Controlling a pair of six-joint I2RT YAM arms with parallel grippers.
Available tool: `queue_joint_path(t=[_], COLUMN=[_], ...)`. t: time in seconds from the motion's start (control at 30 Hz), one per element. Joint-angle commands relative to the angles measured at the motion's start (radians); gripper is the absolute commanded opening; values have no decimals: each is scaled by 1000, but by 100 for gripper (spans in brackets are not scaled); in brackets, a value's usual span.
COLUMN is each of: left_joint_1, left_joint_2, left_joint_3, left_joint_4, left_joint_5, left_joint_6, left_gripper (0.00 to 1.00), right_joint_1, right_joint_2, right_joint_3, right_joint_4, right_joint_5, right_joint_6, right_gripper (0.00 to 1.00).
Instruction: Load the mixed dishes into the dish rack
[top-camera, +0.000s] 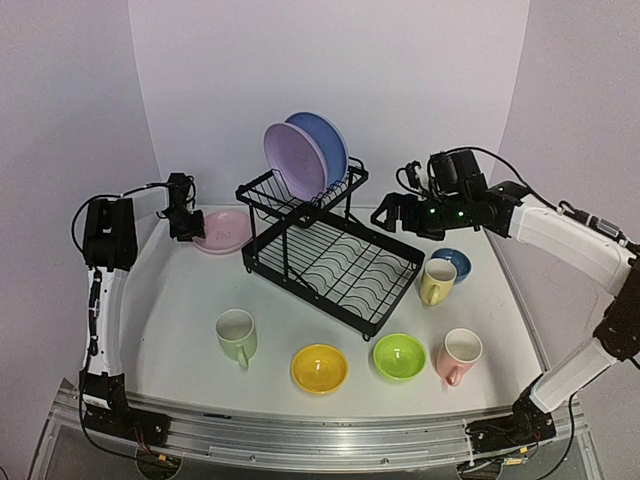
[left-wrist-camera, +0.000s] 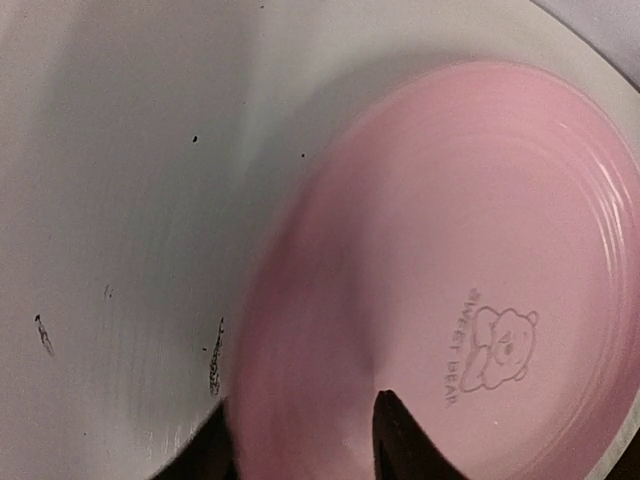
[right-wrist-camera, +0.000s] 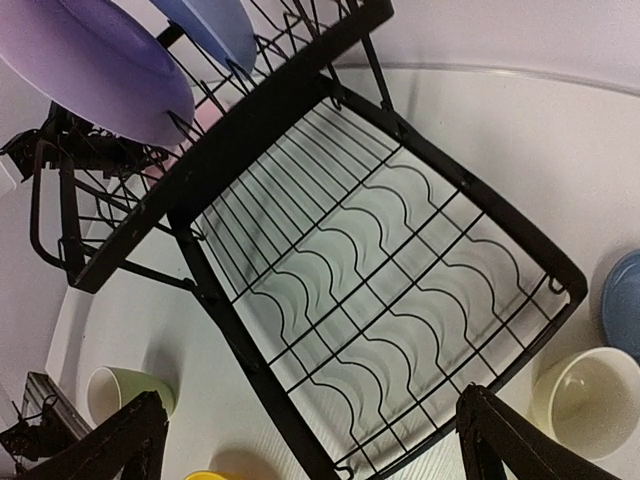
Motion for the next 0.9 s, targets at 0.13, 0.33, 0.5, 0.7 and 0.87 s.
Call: queue_joint_path(t=[0.13,0.33,0.5,0.7,0.87], left_joint_1=[39,107,113,110,109], left_joint_2=[-39,-99,-212,-414,-595], left_joint_3=[-19,8,8,-171,-344], left_joint_4=[2,-23,30,197,309], left_joint_5=[41,40,9,-76,-147], left_joint_6=[-46,-66,7,141,309], left_gripper=[0,0,0,0,0], right_joint_1=[-21,-22,-21,-22,-21], right_joint_2=[102,112,116,107,75], right_joint_3=[-11,-9,6,32,93], right_joint_4=[6,6,6,5,6], right_joint_5=[-204,-210,-213,-214,-201], right_joint_6=[72,84,83,68,73], right_gripper=[97,96,96,96,90])
